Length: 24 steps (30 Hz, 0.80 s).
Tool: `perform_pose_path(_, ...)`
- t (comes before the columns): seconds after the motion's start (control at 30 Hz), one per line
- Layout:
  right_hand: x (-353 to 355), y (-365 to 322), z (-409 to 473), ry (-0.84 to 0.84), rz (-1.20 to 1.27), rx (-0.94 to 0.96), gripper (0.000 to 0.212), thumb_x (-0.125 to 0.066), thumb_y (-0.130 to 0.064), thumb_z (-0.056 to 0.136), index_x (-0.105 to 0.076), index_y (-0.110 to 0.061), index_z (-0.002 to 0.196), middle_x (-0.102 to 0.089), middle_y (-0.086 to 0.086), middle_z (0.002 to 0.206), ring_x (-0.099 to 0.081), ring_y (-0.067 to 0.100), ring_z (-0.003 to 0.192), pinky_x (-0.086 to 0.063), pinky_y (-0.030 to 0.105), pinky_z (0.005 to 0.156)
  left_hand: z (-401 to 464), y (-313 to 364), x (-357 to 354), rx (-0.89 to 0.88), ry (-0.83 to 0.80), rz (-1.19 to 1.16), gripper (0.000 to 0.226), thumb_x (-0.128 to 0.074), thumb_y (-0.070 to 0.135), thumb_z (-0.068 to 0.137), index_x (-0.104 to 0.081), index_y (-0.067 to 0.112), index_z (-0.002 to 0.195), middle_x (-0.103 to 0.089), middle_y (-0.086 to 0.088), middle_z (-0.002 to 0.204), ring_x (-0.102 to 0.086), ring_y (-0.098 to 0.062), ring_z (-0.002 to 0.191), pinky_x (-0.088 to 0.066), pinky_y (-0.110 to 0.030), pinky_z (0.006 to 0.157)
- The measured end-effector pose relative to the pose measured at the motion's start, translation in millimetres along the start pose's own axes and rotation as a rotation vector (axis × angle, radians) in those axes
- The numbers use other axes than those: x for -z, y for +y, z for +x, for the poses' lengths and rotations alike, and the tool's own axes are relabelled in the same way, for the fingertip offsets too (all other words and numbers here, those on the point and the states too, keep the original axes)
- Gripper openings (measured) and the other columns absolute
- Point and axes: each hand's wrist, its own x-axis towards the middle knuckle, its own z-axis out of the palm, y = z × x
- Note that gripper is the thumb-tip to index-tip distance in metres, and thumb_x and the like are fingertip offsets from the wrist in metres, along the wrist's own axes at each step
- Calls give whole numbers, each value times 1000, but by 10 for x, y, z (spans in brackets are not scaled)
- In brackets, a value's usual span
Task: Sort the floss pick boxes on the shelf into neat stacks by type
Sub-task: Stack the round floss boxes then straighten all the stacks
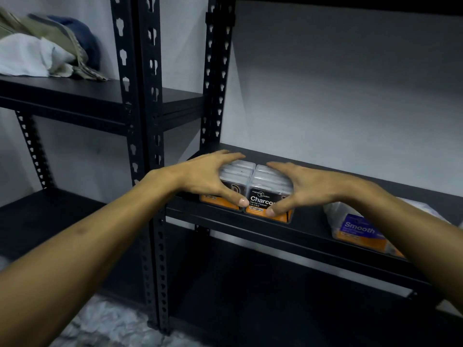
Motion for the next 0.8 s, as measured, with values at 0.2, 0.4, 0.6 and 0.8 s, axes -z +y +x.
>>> perform_pose_path(0.2,-54,8,20,66,29,32,118,-86,-53,65,-17,-26,156,-35,-1,146,-41,18,130,-40,40,112,19,-17,-56,4,48,-72,115,-86,67,54,-31,37,150,-37,13,140,-43,-12,128,-41,-36,109)
perform_pose_path(0.4,-62,-10,28,72,0,44,117,-85,-53,67,-13,-27,156,-35,-4,137,-38,16,128,-38,38,112,25,-17,-56,-14,47,-81,116,-87,64,55,-31,34,151,-37,13,139,-44,-11,127,-41,-32,107)
perform_pose_path(0.6,-51,-35,14,53,-13,40,113,-83,-51,71,-11,-29,156,-34,-4,136,-36,16,126,-37,38,111,23,-24,-57,-20,44,-88,116,-87,64,56,-30,34,152,-36,13,144,-41,-11,131,-40,-37,111)
perform_pose_path(0.8,-31,-69,13,29,-20,17,113,-80,-56,71,-10,-30,156,-34,-3,136,-38,17,125,-40,41,110,23,-15,-73,-23,64,-85,115,-87,64,55,-32,34,151,-38,14,141,-42,-10,129,-40,-34,110)
